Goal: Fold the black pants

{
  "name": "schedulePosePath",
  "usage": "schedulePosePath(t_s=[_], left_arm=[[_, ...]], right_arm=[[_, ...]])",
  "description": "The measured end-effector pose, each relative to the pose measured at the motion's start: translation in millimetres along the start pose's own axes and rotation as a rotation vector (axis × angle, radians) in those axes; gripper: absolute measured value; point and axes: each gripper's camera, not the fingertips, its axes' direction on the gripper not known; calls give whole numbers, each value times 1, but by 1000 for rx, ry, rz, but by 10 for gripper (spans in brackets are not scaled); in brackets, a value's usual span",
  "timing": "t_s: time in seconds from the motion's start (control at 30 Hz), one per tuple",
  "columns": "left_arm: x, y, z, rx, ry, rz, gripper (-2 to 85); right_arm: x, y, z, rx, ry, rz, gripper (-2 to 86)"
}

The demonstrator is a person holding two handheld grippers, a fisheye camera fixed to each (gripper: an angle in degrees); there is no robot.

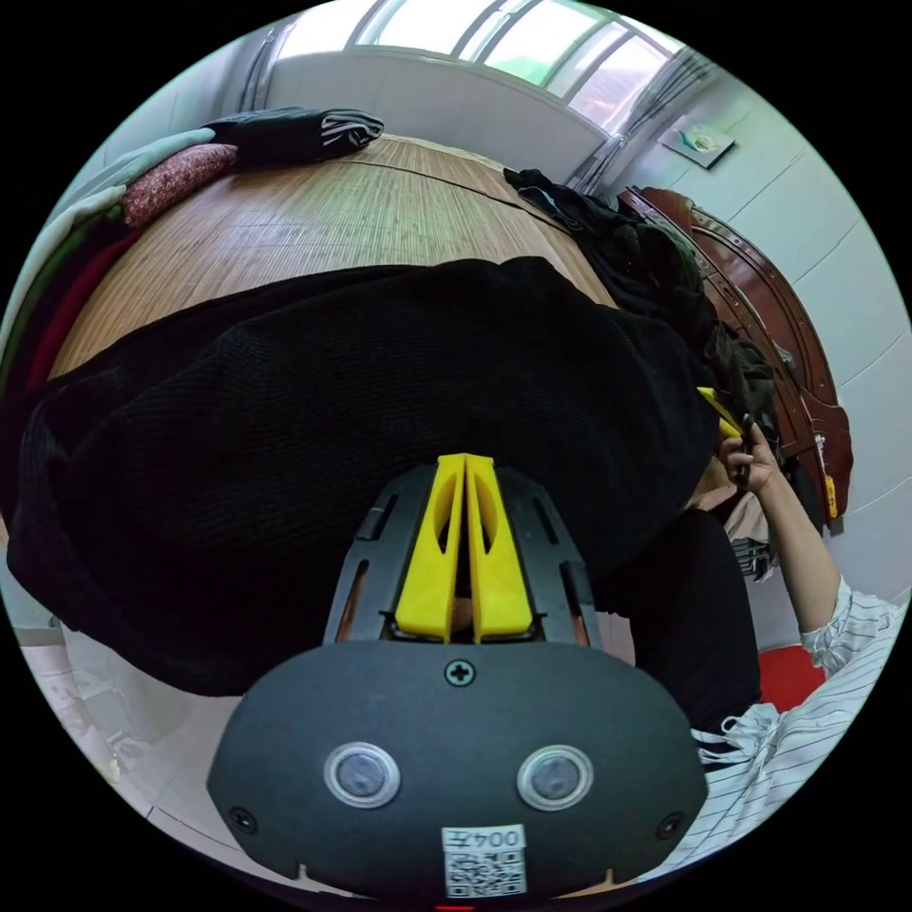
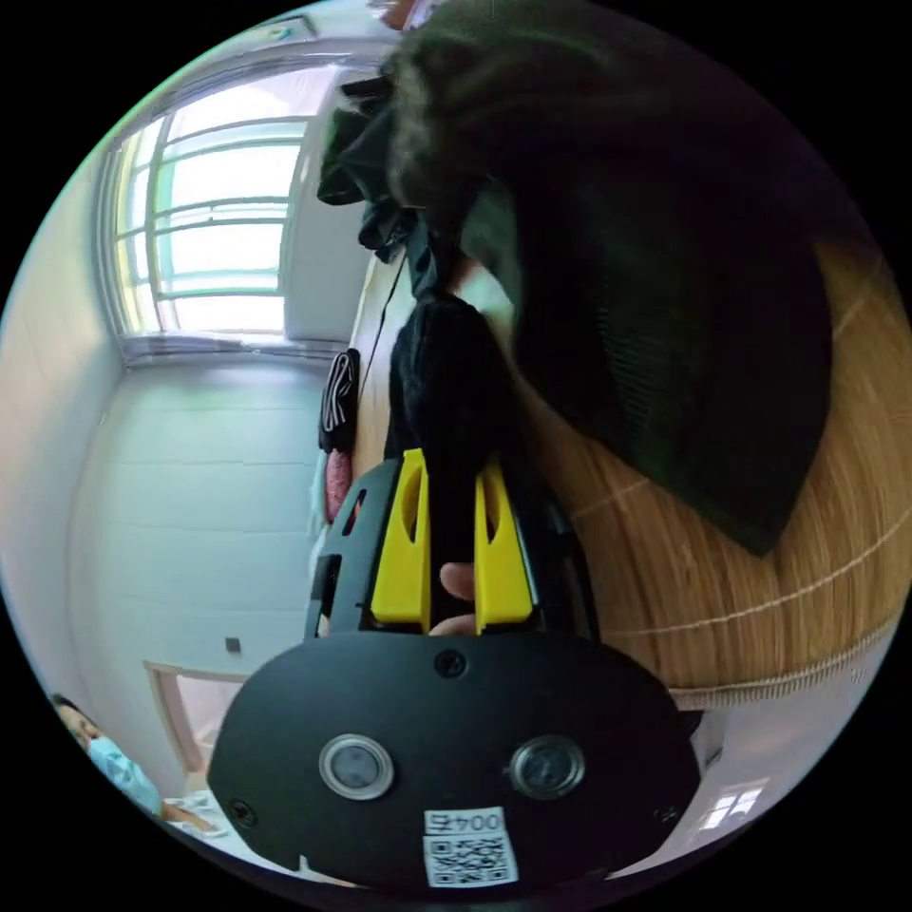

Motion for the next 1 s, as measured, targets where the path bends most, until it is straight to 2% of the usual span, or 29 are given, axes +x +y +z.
schedulePosePath(t_s=[0.17,0.23,0.33,0.43,0.53,0.63,0.7,0.77,0.87,1.0], left_arm=[[-39,-5,-3,-6,15,3,6],[-39,-13,-1,-12,-6,40,7],[-24,-27,12,-12,-24,107,7],[-2,-36,45,-51,27,169,7],[4,-32,71,-24,122,138,7],[-14,-25,76,7,162,70,7],[-20,-22,74,1,156,60,7],[-15,-14,62,13,96,64,6],[-3,9,27,96,81,103,6],[2,53,-18,187,21,128,5]], right_arm=[[-196,26,-7,105,285,-399,57],[-243,36,-21,144,367,-500,56],[-259,42,-57,222,416,-472,61],[-239,52,-79,280,568,-410,74],[-227,69,-78,240,679,-329,68],[-278,125,-82,422,821,-418,27],[-322,162,-71,502,822,-529,5],[-376,199,-23,458,783,-690,-3],[-427,225,73,331,846,-832,-6],[-468,244,182,227,903,-926,-7]])
